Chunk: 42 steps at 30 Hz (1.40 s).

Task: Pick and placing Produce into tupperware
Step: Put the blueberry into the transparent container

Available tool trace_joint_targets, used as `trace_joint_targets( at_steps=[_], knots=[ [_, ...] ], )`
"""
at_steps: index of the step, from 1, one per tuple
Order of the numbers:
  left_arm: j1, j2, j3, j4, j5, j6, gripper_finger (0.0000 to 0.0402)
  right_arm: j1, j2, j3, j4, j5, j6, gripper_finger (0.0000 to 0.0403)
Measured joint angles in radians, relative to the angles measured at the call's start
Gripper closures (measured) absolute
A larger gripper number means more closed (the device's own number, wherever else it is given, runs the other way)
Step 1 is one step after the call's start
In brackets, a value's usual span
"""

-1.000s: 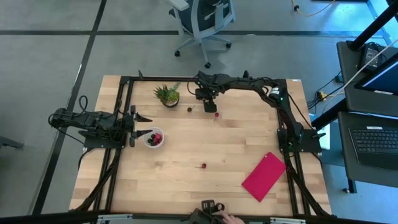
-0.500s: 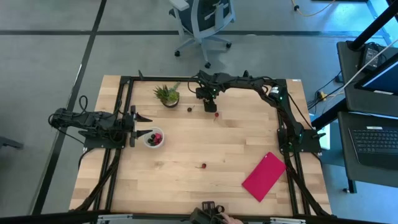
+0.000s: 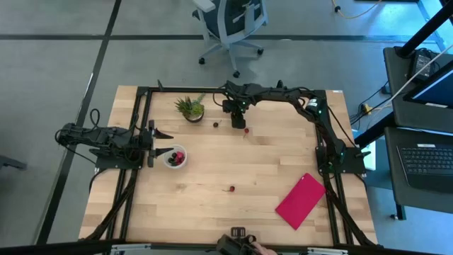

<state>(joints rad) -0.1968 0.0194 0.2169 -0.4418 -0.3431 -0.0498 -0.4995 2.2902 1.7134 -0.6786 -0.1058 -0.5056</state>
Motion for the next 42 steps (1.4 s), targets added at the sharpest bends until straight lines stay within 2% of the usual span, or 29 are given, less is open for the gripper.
trace_joint_targets(
  at_steps=[12,22,34,37,42],
  knots=[
    [0.0,0.0,0.0,0.0,0.0,0.0,0.019,-0.003,0.0,0.0,0.018,0.009,0.003,0.0273],
    [0.0,0.0,0.0,0.0,0.0,0.0,0.019,-0.014,0.0,0.0,0.019,0.025,0.015,0.0335],
    [0.0,0.0,0.0,0.0,0.0,0.0,0.019,-0.013,-0.011,0.015,-0.024,0.047,0.116,0.0338],
    [0.0,0.0,0.0,0.0,0.0,0.0,0.019,-0.003,-0.018,0.046,-0.09,0.082,0.12,0.0338],
    [0.0,0.0,0.0,0.0,0.0,0.0,0.019,0.051,-0.029,0.139,-0.144,0.07,0.12,0.0338]
  ],
)
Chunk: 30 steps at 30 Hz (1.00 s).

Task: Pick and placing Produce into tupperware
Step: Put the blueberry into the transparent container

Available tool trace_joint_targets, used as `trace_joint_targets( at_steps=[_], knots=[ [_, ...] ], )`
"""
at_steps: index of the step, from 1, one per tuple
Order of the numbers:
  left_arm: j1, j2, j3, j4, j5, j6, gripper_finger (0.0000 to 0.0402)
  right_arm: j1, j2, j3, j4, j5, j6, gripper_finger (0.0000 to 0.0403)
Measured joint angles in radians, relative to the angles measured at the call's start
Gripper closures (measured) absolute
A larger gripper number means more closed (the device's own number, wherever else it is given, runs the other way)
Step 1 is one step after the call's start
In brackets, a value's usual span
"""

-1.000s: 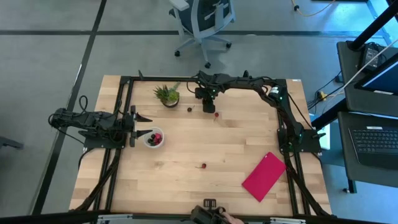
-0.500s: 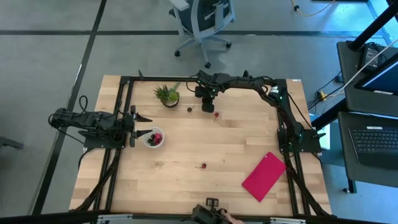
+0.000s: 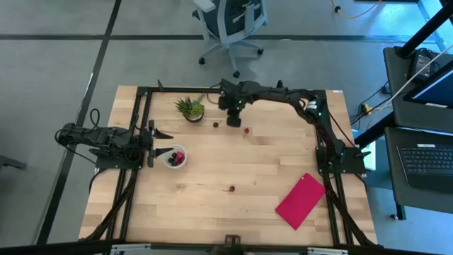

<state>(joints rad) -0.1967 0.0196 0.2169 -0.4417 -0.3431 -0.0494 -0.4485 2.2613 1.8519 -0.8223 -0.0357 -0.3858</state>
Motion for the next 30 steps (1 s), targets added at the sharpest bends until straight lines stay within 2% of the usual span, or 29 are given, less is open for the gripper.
trace_joint_targets(
  at_steps=[10,19,26,30],
  knots=[
    [0.0,0.0,0.0,0.0,0.0,0.0,0.019,0.226,0.002,0.143,0.035,-0.022,-0.007,0.0339],
    [0.0,0.0,0.0,0.0,0.0,0.0,0.019,0.431,0.0,0.175,0.343,-0.026,-0.112,0.0339],
    [0.0,0.0,0.0,0.0,0.0,0.0,0.019,0.485,0.037,0.175,0.522,-0.035,-0.106,0.0339],
    [0.0,0.0,0.0,0.001,0.0,0.0,0.019,0.475,0.078,0.175,0.602,-0.093,-0.065,0.0339]
  ],
)
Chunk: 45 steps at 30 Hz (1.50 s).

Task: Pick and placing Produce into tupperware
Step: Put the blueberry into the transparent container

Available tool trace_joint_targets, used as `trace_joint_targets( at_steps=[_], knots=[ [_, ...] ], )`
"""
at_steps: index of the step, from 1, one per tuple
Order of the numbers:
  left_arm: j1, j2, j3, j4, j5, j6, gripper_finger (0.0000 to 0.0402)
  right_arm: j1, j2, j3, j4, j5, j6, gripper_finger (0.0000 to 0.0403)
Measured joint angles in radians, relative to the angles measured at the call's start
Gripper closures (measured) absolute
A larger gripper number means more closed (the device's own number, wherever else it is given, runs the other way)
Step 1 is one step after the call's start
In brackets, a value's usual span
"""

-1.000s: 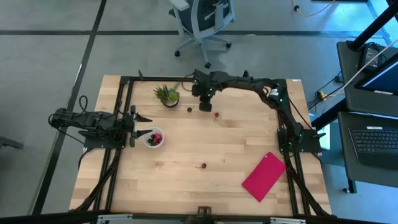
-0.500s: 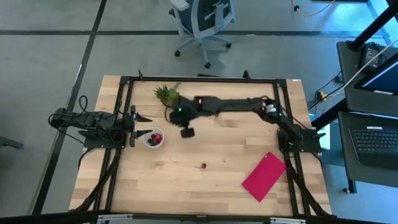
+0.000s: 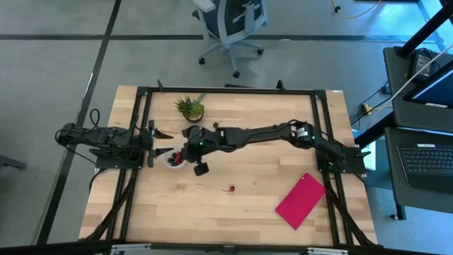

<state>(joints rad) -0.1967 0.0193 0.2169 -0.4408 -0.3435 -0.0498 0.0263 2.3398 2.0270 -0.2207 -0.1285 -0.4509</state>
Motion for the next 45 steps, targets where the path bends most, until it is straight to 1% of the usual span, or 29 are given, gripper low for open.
trace_joint_targets(
  at_steps=[6,20,22,45],
  knots=[
    [0.0,0.0,0.0,0.0,0.0,0.0,0.019,-0.018,0.038,-0.001,0.041,-0.002,0.005,0.0339],
    [0.0,0.0,0.0,-0.001,0.0,0.0,0.019,-0.038,0.081,-0.003,0.035,-0.005,0.052,0.0339],
    [0.0,0.0,0.0,-0.001,0.0,0.0,0.019,-0.038,0.09,-0.002,0.057,-0.005,0.053,0.0339],
    [0.0,0.0,0.0,-0.001,0.0,0.0,0.019,-0.05,0.091,-0.002,0.053,-0.004,0.055,0.0334]
  ],
)
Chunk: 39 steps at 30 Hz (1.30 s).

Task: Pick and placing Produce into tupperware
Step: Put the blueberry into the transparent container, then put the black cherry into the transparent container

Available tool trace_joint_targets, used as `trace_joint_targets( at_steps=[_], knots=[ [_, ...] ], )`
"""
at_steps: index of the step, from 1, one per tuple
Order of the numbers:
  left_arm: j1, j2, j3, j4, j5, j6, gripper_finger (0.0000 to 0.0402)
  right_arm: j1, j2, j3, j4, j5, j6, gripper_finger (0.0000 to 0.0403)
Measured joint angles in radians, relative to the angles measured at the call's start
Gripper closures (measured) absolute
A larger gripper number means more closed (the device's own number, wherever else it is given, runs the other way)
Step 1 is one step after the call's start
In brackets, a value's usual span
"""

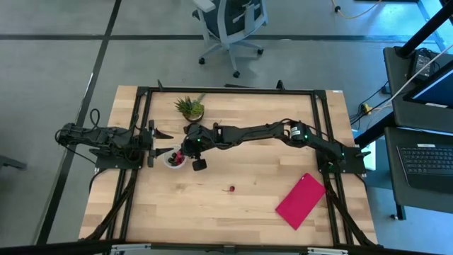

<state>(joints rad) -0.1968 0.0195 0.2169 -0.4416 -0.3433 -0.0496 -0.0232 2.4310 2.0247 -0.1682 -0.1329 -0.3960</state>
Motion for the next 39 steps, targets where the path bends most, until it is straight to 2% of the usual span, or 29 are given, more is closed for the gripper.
trace_joint_targets(
  at_steps=[12,21,24,33,37,39],
  knots=[
    [0.0,0.0,0.0,0.0,0.0,0.0,0.019,0.0,-0.001,0.0,-0.001,0.0,0.0,0.0277],
    [0.0,0.0,0.0,0.0,0.0,-0.001,0.019,-0.001,-0.018,0.0,-0.051,0.001,-0.005,0.0268],
    [0.0,0.0,0.0,0.0,0.0,-0.001,0.019,-0.012,-0.075,0.0,-0.144,0.0,-0.005,0.0268],
    [0.0,0.0,0.0,-0.001,0.0,-0.002,0.019,-0.116,-0.243,0.002,-0.6,0.001,-0.001,0.0268],
    [0.0,0.0,0.0,0.0,0.0,-0.002,0.019,-0.185,-0.248,-0.001,-0.71,0.002,-0.001,0.0265],
    [0.0,0.0,0.0,0.0,0.0,-0.002,0.019,-0.214,-0.24,0.0,-0.706,0.002,-0.001,0.026]
  ],
)
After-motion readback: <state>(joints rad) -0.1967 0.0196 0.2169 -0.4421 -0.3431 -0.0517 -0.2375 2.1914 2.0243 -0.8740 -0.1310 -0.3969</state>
